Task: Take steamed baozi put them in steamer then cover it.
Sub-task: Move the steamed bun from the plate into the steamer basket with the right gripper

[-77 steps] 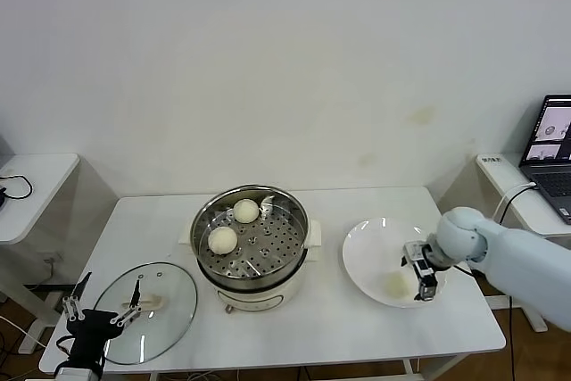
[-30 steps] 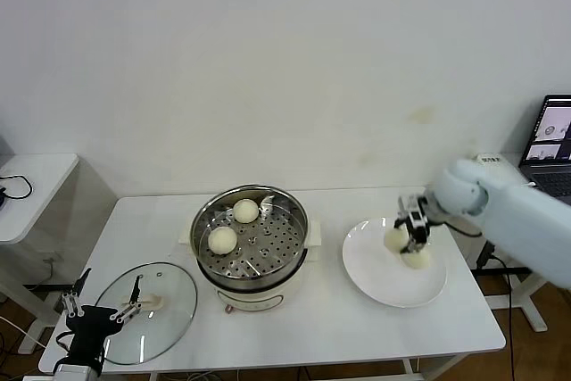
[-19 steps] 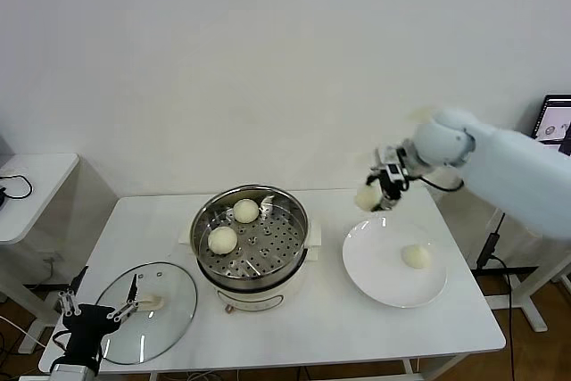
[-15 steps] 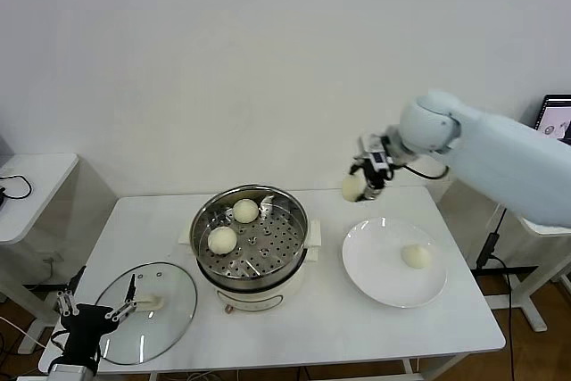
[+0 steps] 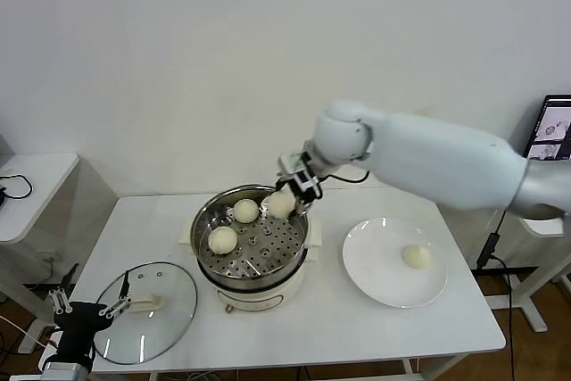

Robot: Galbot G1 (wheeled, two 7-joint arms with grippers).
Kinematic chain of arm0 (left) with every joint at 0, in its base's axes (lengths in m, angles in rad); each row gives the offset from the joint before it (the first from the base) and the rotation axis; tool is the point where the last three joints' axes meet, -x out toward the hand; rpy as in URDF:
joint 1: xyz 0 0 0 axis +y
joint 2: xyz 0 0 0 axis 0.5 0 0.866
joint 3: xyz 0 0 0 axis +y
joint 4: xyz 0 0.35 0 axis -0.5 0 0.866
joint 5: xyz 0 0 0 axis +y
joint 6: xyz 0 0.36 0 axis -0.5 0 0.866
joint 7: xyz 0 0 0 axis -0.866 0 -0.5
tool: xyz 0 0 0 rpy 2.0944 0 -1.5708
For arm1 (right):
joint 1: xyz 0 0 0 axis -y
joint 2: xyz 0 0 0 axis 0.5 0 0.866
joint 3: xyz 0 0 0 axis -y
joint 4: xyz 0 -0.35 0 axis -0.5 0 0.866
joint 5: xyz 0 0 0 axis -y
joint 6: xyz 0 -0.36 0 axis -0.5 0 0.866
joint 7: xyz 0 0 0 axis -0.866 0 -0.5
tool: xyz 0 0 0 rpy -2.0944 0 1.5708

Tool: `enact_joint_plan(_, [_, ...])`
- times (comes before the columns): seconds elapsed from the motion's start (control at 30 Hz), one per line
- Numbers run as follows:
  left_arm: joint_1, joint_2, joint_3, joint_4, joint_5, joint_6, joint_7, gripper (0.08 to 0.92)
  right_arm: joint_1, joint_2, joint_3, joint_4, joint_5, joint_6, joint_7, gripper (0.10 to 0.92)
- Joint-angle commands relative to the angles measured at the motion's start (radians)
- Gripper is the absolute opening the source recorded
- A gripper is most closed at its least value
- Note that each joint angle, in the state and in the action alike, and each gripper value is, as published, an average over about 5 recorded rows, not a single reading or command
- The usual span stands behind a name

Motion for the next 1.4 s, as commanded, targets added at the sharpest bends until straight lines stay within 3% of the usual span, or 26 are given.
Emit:
enact_joint_plan(0.03, [-0.001,-0.001,-0.002,0.003,-0.001,0.000,0.000,0.823,-0.026,0.109,-0.079,-0.012,-0.078,0.148,0.038,0.645])
enact_joint_plan(0.27, [-0.001,-0.005,-0.009,0.006,-0.004,-0.004,-0.002,0.823,-0.057,0.143,-0.103,-0.032,-0.183,0.237,0.043,0.643])
enact_joint_plan(1.1, [-0.007,-0.008,-0.012,0.018,-0.007,-0.013,-0.007,0.823,-0.045,0.182,-0.137,-0.021,-0.162,0.345,-0.057,0.655])
enact_joint_plan(1.4, [-0.011,-0.004,-0.014,0.018,-0.007,-0.013,-0.007,0.823,-0.014,0.168,-0.117,-0.033,-0.147,0.351,-0.055,0.808])
